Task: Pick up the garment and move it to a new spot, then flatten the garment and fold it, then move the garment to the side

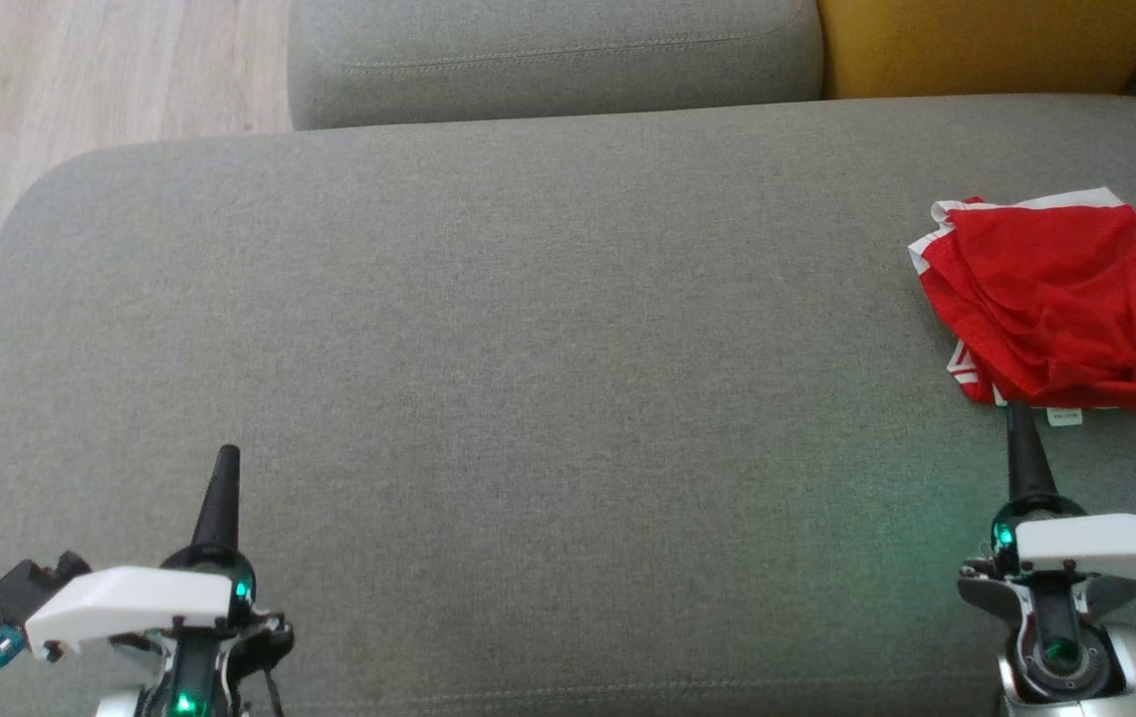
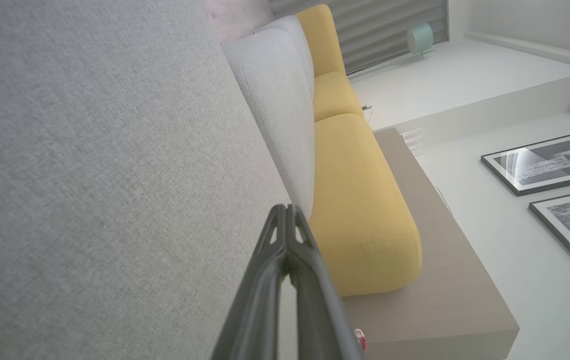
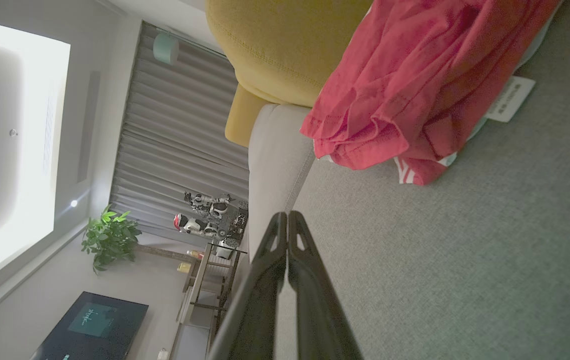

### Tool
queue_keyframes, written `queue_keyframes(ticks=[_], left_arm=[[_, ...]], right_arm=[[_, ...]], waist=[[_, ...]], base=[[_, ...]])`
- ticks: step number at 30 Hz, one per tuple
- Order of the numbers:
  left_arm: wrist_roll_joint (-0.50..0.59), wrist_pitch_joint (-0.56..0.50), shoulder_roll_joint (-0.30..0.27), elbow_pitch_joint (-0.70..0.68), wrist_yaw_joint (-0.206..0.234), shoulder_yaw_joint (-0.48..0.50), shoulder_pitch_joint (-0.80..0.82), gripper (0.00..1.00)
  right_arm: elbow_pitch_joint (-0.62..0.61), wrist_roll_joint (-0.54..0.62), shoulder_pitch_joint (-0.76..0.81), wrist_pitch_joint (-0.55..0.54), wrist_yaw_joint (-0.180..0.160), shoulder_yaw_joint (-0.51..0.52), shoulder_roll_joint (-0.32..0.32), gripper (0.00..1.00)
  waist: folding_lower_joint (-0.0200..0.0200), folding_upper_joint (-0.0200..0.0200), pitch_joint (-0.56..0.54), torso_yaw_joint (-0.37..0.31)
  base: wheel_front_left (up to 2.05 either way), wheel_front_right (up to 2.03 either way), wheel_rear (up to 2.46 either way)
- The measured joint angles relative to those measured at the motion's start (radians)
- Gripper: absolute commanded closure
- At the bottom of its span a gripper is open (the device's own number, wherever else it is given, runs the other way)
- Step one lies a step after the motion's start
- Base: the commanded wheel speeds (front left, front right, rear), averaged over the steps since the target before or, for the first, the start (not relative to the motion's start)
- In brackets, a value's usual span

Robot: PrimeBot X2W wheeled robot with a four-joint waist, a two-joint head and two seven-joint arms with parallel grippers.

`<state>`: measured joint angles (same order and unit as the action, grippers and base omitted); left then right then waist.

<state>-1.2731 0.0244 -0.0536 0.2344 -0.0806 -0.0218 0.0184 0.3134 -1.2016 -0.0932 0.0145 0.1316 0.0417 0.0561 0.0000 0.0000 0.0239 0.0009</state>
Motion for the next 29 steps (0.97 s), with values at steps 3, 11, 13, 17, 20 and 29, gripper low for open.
queue_keyframes(ticks=[3,11,13,17,20,29], left_arm=[[-0.028,-0.010,0.000,0.003,-0.008,0.004,0.008,1.00],[-0.116,-0.036,0.000,0.014,-0.017,0.019,0.009,1.00],[-0.125,-0.042,0.000,0.015,-0.017,0.023,0.009,1.00],[-0.174,-0.056,-0.001,0.020,-0.024,0.034,0.012,1.00],[-0.201,-0.062,-0.001,0.023,-0.026,0.037,0.014,1.00],[-0.277,-0.086,-0.001,0.030,-0.034,0.053,0.021,1.00]], right_arm=[[-0.003,-0.034,0.000,-0.007,0.000,0.005,0.000,1.00],[-0.009,-0.136,0.001,-0.034,0.000,0.024,0.000,1.00],[-0.010,-0.147,0.002,-0.035,0.000,0.026,0.000,1.00],[-0.014,-0.203,0.002,-0.052,0.000,0.033,0.000,1.00],[-0.014,-0.235,0.002,-0.060,0.000,0.038,0.000,1.00],[-0.021,-0.327,0.002,-0.080,0.000,0.055,0.000,1.00]], waist=[[0.0000,0.0000,-0.002,0.000],[0.0000,0.0000,-0.007,0.000],[0.0000,0.0000,-0.007,0.000],[0.0000,0.0000,-0.010,0.000],[0.0000,0.0000,-0.012,0.000],[0.0000,0.0000,-0.017,-0.001]], base=[[0.00,0.00,0.00],[0.00,0.00,0.00],[0.00,0.00,0.00],[0.00,0.00,0.00],[0.00,0.00,0.00],[0.00,0.00,0.00]])
